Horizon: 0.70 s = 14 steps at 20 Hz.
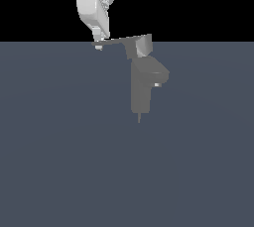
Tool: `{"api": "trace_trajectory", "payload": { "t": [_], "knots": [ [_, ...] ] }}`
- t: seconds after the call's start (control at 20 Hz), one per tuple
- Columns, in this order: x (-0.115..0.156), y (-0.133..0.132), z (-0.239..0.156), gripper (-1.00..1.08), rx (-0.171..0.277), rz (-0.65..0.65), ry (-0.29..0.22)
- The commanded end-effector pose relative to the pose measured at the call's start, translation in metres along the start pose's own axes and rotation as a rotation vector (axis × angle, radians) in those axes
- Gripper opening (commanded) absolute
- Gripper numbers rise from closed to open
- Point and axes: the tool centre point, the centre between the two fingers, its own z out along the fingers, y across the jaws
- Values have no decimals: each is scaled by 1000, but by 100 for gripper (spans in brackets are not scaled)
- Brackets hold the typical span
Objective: Turn on the faucet by rotating a designated handle.
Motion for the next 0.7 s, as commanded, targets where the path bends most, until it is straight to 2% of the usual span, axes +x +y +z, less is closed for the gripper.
{"api": "trace_trajectory", "payload": {
  "t": [0.0,0.4,0.45,0.65],
  "knots": [
    [-2,10,-1,-100,-3,-3,2],
    [-3,32,-1,-100,-3,-3,2],
    [0,28,3,-100,-8,2,0],
    [9,38,3,-100,-8,1,0]
  ]
}}
